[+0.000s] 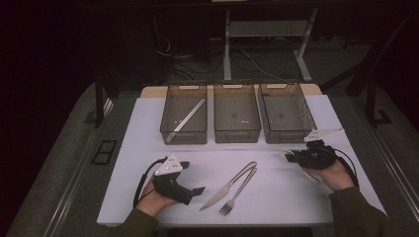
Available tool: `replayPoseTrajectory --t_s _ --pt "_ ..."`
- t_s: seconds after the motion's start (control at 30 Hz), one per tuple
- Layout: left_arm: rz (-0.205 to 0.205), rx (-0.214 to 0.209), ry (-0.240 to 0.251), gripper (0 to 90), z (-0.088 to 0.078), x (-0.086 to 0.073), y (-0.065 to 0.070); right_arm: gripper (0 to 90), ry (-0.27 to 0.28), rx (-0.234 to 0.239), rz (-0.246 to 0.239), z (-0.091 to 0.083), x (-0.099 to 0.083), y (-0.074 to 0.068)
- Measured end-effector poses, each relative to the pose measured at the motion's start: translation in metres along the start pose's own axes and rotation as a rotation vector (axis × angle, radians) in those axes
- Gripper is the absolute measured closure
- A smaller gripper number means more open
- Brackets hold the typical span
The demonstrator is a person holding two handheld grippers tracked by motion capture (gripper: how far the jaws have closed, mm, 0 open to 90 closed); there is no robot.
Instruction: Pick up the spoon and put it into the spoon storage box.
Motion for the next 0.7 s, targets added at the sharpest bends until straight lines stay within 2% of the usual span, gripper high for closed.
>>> replayPoseTrajectory --t_s 0.5,0.7 --pt "0.007 -0.002 0.000 0.0 0.000 0.000 0.001 78.0 0.053 0.033 0.002 -0.003 0.017 -0.003" --pt "0.010 -0.002 0.003 0.0 0.001 0.001 0.002 78.0 0.088 0.050 0.002 -0.001 0.032 -0.008"
Point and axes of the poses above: each handheld gripper's, and its own axes: z roughly forward along the jaws, x roughly out of its top, y roughly to its right, the point moved 3 cm from there along z, roughly forward along the jaws, and after that the axes turned 5 degrees about z, right-handed, at the moved point
